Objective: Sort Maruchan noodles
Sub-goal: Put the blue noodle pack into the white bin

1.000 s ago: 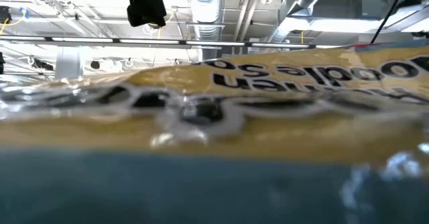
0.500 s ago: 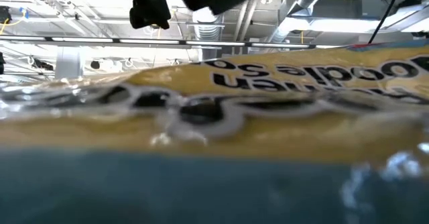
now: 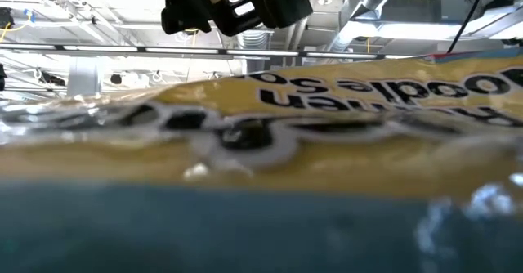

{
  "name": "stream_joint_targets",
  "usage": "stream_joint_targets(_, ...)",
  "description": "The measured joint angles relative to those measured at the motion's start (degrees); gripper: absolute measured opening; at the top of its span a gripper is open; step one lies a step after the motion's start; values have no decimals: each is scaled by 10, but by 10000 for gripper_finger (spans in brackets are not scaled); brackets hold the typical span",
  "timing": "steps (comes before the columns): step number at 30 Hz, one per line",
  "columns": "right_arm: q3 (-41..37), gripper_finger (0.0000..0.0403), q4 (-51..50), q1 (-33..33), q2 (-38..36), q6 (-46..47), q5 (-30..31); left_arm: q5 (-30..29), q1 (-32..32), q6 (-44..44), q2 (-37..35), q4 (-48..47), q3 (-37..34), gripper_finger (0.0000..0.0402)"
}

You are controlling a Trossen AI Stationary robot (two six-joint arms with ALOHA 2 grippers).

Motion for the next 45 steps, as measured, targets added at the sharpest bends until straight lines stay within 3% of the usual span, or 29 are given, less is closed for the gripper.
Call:
stream_joint_targets(10,0,228,-6,-23,0,-1,0,0,0,-2,0,0,0,98)
stream_joint_targets(23,2,228,-3,-25,60,72,-9,10,0,-10,0,-3,0,98)
stream_joint_targets(33,0,225,-14,-32,65,99,-21,10,0,-2,0,-1,0,99)
stream_joint_targets(38,0,182,-15,-32,65,120,-19,10,0,0,0,-1,0,99)
stream_joint_targets(45,0,54,-17,-33,64,125,-28,9,0,10,0,-1,0,99)
